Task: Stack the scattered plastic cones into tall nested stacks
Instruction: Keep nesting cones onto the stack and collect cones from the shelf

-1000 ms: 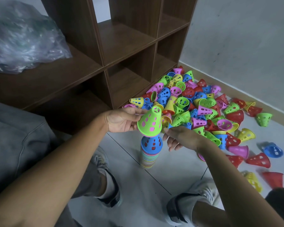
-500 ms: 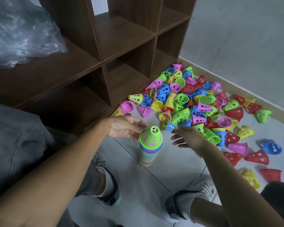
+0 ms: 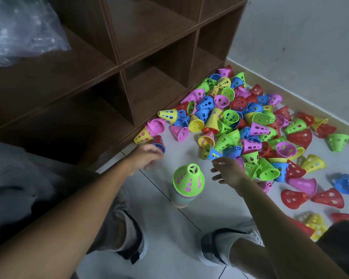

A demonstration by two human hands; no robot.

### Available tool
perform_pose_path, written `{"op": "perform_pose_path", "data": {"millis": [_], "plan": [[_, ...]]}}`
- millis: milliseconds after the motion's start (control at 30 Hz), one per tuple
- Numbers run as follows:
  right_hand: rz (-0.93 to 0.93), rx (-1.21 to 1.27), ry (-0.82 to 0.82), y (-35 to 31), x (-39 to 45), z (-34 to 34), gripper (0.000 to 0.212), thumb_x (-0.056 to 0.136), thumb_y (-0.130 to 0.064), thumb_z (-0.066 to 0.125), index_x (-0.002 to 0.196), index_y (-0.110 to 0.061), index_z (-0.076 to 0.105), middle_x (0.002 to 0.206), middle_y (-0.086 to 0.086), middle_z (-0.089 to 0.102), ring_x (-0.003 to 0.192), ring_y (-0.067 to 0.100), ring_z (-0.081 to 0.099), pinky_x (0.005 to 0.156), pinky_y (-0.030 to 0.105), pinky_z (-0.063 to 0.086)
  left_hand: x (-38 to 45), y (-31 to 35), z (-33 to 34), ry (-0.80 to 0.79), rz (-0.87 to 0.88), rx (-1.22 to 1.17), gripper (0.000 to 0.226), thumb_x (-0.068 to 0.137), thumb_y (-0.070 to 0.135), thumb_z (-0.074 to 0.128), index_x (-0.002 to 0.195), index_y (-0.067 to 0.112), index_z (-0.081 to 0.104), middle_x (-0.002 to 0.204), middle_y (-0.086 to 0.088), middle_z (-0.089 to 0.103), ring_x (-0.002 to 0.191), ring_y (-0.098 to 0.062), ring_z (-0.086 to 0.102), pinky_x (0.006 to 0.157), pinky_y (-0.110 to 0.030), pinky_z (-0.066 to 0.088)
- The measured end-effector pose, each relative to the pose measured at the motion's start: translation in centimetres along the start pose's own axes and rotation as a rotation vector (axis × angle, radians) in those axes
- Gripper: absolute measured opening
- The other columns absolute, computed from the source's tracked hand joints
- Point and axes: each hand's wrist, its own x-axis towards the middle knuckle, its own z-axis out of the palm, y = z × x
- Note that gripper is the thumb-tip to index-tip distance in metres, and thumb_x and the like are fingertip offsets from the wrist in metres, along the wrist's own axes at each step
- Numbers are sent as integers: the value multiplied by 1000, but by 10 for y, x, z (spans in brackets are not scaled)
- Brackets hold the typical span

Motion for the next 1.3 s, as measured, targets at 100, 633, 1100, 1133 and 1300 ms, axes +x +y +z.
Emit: {"op": "perform_pose_path", "data": {"millis": [100, 633, 1100, 1133, 1300], "plan": [[-62, -139, 30, 8, 20, 11, 25, 98, -21, 58, 123, -19, 58, 117, 11, 64, 78, 28, 69, 62, 29, 48, 11, -10, 2, 81, -5, -24, 33, 90, 14, 69, 122, 9, 61, 100, -7, 62, 77, -12, 56, 60, -22, 43], [-262, -707, 87, 25, 77, 27, 71, 98, -22, 57, 156, -28, 17, 133, 17, 58, 112, 31, 61, 91, 39, 51, 75, -25, 30, 151, -98, -196, 66, 93, 15, 64, 150, 30, 33, 133, 0, 56, 81, -14, 58, 54, -22, 46], [-406, -1113, 321, 29, 72, 28, 30, 94, -10, 50, 123, -6, 49, 100, 14, 65, 89, 36, 62, 62, 35, 38, 65, -33, 21, 347, -123, -381, 28, 93, 9, 61, 121, 12, 63, 91, -6, 65, 75, -16, 59, 55, -25, 43], [-421, -1102, 345, 28, 70, 26, 27, 93, -8, 50, 120, -5, 51, 95, 15, 66, 83, 36, 63, 60, 34, 36, 62, -32, 21, 351, -119, -378, 26, 93, 10, 61, 120, 11, 64, 87, -6, 65, 75, -18, 59, 54, -24, 42], [-453, -965, 421, 26, 61, 17, 30, 92, -13, 60, 120, -5, 56, 74, 14, 67, 66, 36, 65, 54, 39, 52, 48, -32, 19, 363, -138, -364, 20, 94, 14, 63, 112, 9, 68, 106, -14, 67, 85, -21, 65, 52, -22, 44]]}}
